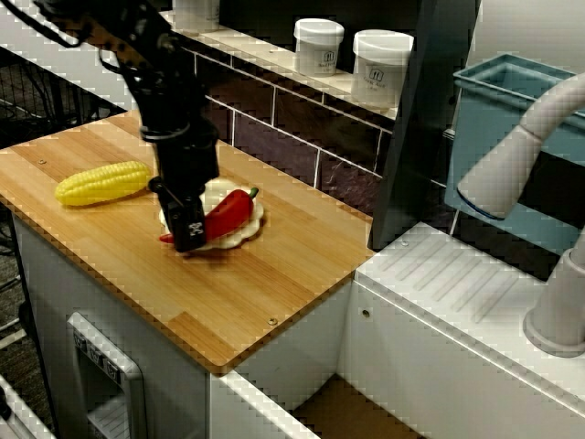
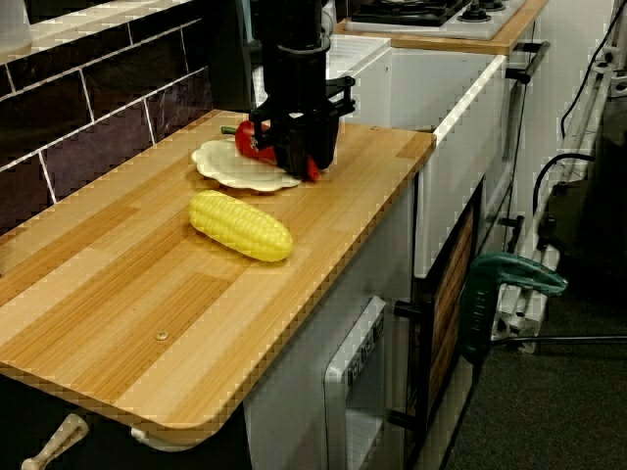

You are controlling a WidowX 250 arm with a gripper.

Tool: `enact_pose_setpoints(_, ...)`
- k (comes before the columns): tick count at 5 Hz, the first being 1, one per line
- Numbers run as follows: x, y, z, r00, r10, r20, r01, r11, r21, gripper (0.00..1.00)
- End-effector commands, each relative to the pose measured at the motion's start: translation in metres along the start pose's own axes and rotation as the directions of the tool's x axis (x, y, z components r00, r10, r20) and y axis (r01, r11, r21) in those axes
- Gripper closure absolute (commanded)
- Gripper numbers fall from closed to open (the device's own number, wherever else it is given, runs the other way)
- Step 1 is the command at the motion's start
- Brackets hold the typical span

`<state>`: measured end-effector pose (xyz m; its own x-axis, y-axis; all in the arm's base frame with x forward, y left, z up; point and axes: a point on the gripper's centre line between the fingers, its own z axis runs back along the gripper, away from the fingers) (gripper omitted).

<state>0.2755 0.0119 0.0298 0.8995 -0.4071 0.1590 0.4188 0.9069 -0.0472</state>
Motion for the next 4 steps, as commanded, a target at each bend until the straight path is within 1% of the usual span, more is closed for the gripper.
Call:
enact_pose_setpoints(1, 0.019, 0.014, 0.033, 0.999, 0.013, 0.032, -0.012, 1.0, -0.014, 1.0)
enact_pose_setpoints(2, 0.021, 0.022, 0.04, 0.999, 0.03, 0.025, -0.029, 0.999, -0.03, 1.0)
enact_pose_setpoints(3, 0.023, 0.027, 0.03, 1.0, 0.03, 0.008, -0.03, 0.999, -0.022, 1.0)
enact_pose_setpoints(4, 0.024, 0.031, 0.026, 0.999, 0.035, 0.001, -0.035, 0.999, -0.017, 1.0)
